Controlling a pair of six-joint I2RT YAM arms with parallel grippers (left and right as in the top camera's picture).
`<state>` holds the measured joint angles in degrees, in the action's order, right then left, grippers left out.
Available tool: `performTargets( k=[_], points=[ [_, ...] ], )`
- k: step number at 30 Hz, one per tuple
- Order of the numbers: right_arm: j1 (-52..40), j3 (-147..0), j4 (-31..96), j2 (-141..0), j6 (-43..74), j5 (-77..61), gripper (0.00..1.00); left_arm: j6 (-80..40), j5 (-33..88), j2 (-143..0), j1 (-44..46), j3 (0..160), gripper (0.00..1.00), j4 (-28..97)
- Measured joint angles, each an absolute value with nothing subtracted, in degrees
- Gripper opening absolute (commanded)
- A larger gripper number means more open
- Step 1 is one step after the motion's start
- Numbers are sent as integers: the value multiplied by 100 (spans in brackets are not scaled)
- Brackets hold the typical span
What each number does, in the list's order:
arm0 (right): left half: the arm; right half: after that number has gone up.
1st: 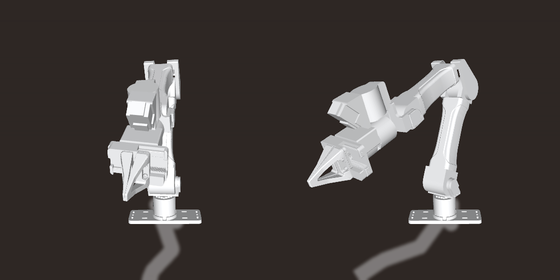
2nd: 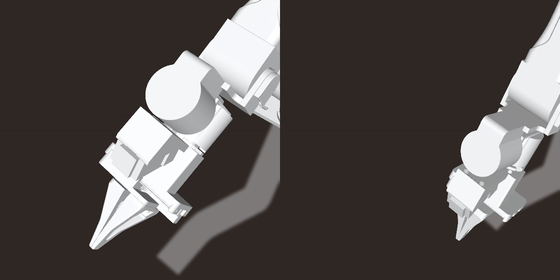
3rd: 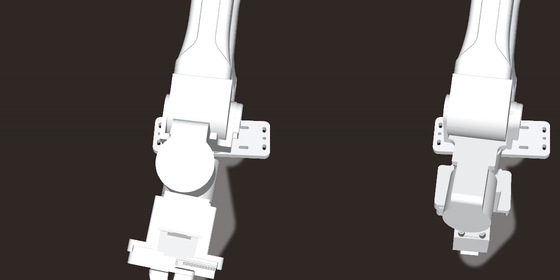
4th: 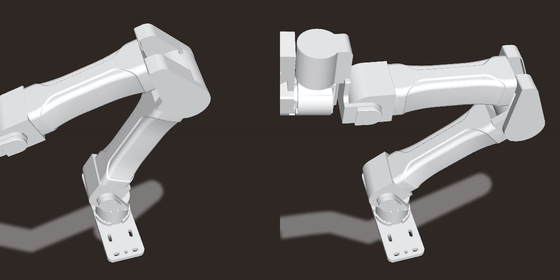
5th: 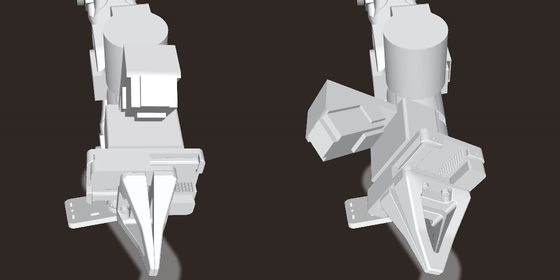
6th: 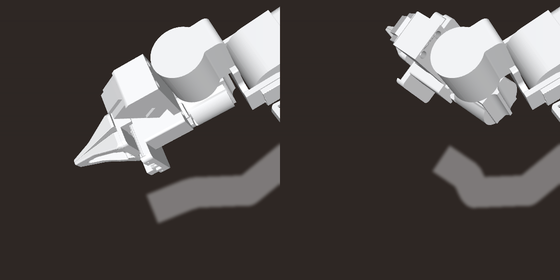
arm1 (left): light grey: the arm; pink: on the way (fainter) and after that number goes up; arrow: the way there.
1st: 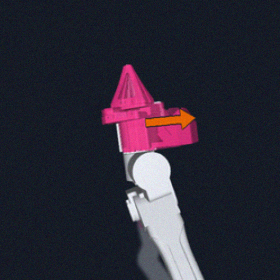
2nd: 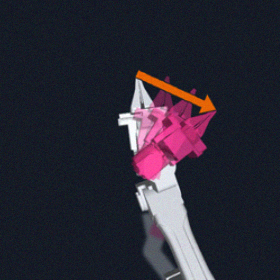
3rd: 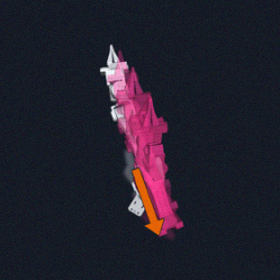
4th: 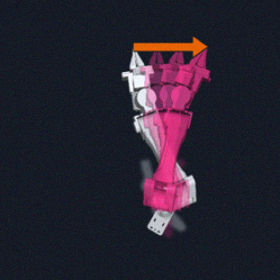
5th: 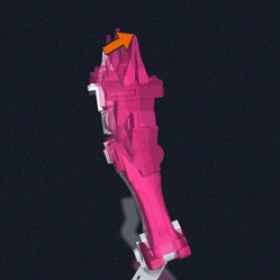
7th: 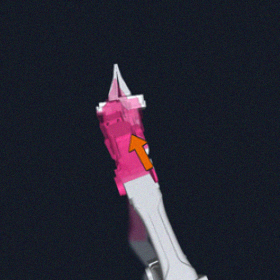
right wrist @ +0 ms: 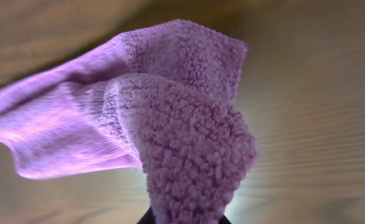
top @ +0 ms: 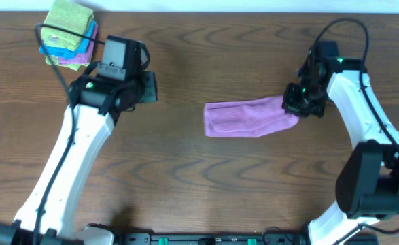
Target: Fold the cloth
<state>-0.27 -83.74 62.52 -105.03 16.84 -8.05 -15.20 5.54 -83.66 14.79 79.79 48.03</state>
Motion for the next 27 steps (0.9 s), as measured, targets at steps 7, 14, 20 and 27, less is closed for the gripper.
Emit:
performTargets(
  k=[7,14,20,27],
  points=[
    [-1310,-8475,5889,-10506,1697,19,1,-1520,685,-7568,1479,7968,6,4982],
    [-2692,-8475,5736,-10912,1737,733,1,-1520,714,-6930,1479,7968,6,5448],
    [-3013,-8473,5669,-11216,1739,871,1,-1520,731,-6836,1479,7968,6,5564],
    [-3369,-8473,5474,-11242,1831,871,13,-1520,731,-6834,1476,7968,6,5577]
  ],
)
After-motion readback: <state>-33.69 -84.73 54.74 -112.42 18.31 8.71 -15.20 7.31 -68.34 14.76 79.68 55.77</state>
